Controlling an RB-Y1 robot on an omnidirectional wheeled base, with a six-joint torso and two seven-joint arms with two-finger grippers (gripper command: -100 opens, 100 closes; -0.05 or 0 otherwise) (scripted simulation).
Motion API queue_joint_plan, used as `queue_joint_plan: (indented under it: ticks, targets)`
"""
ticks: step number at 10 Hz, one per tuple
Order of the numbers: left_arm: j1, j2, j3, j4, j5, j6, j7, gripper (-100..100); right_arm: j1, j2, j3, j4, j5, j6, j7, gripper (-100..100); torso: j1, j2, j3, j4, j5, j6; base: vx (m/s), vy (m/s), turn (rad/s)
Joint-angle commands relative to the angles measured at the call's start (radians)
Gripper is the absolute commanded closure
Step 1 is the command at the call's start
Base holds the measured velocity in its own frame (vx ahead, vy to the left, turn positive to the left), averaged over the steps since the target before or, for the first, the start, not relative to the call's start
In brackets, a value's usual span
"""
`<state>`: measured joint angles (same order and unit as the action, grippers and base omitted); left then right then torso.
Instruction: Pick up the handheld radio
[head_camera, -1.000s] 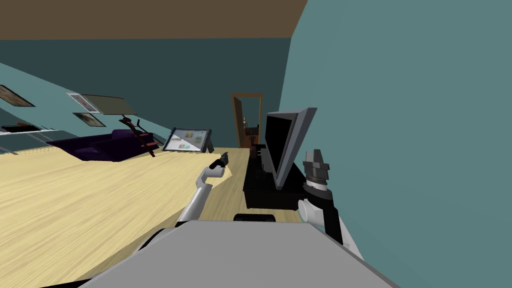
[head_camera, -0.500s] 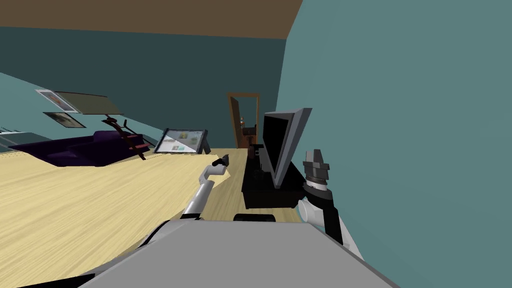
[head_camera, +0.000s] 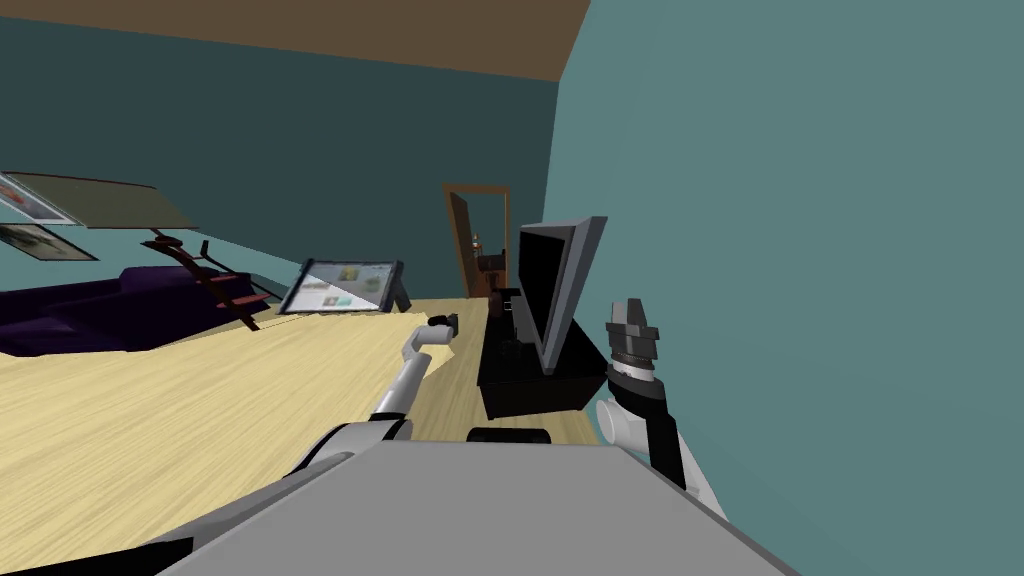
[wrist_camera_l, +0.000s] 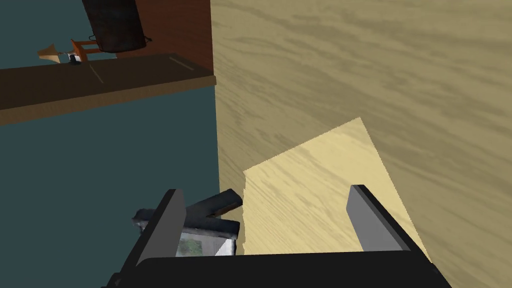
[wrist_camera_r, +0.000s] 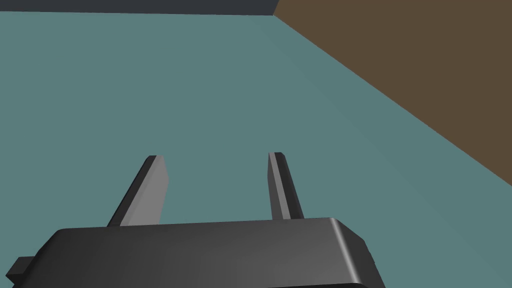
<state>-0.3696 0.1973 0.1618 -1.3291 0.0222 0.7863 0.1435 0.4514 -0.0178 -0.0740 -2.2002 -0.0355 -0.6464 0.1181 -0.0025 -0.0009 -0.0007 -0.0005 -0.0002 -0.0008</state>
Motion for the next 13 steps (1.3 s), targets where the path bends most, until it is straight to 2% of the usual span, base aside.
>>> queue_joint_plan:
  ticks: [1,2,3,4,5,6,7,8,9,10,11,12,13]
  targets:
    - [-0.042,0.002,0.008,0.05,0.005,0.05,0.003,-100,0.0,0.0,0.0,0.0,0.0,0.0,0.0,0,0.0,0.0,0.0,0.0,0.0,0.0,0.004,-0.032,-0.126]
    - [-0.042,0.002,0.008,0.071,0.005,0.078,0.003,-100,0.0,0.0,0.0,0.0,0.0,0.0,0.0,0,-0.001,0.0,0.0,0.0,0.0,0.001,0.004,-0.028,-0.094]
    - [-0.072,0.005,0.014,0.102,0.014,0.111,0.004,-100,0.0,0.0,0.0,0.0,0.0,0.0,0.0,0,-0.001,0.0,0.0,0.0,0.0,0.0,0.011,-0.042,-0.173]
    - [-0.072,0.005,0.014,0.12,0.014,0.134,0.004,-100,0.0,0.0,0.0,0.0,0.0,0.0,0.0,0,-0.002,0.0,0.0,0.0,0.0,0.001,0.011,-0.034,-0.088]
    - [-0.101,0.007,0.02,0.163,0.022,0.162,0.005,-100,0.0,0.0,0.0,0.0,0.0,0.0,0.0,0,-0.001,0.0,0.0,0.0,0.0,0.0,0.01,-0.044,-0.163]
    - [-0.101,0.007,0.02,0.167,0.022,0.187,0.005,-100,0.0,0.0,0.0,0.0,0.0,0.0,0.0,0,-0.002,0.0,0.0,0.0,0.0,0.001,0.009,-0.04,-0.095]
    - [-0.128,0.01,0.026,0.213,0.031,0.216,0.005,-100,0.0,0.0,0.0,0.0,0.0,0.0,0.0,0,-0.001,0.0,0.0,0.0,0.0,0.0,0.021,-0.059,-0.135]
    - [-0.128,0.01,0.026,0.213,0.031,0.237,0.005,-100,0.0,0.0,0.0,0.0,0.0,0.0,0.0,0,-0.003,-0.001,0.0,0.0,-0.001,0.001,0.02,-0.052,-0.087]
    - [-0.153,0.012,0.031,0.257,0.04,0.27,0.005,-100,0.0,0.0,0.0,0.0,0.0,0.0,0.0,0,-0.002,-0.001,0.0,0.0,-0.001,0.0,0.023,-0.063,-0.148]
    - [-0.153,0.012,0.031,0.257,0.04,0.283,0.005,-100,0.0,0.0,0.0,0.0,0.0,0.0,0.0,0,-0.003,-0.001,0.0,0.0,-0.001,0.001,0.015,-0.05,-0.087]
    - [-0.177,0.014,0.036,0.298,0.049,0.32,0.006,-100,0.0,0.0,0.0,0.0,0.0,0.0,0.0,0,-0.002,0.0,0.0,0.0,-0.001,0.0,0.009,-0.06,-0.178]
    - [-0.177,0.014,0.036,0.298,0.049,0.327,0.006,-100,0.0,0.0,0.0,0.0,0.0,0.0,0.0,0,-0.003,0.0,0.0,0.0,-0.001,0.001,0.01,-0.055,-0.091]
    - [-0.199,0.016,0.041,0.337,0.058,0.366,0.006,-100,0.0,0.0,0.0,0.0,0.0,0.0,0.0,0,-0.003,0.0,0.0,0.0,-0.001,0.0,0.021,-0.069,-0.142]
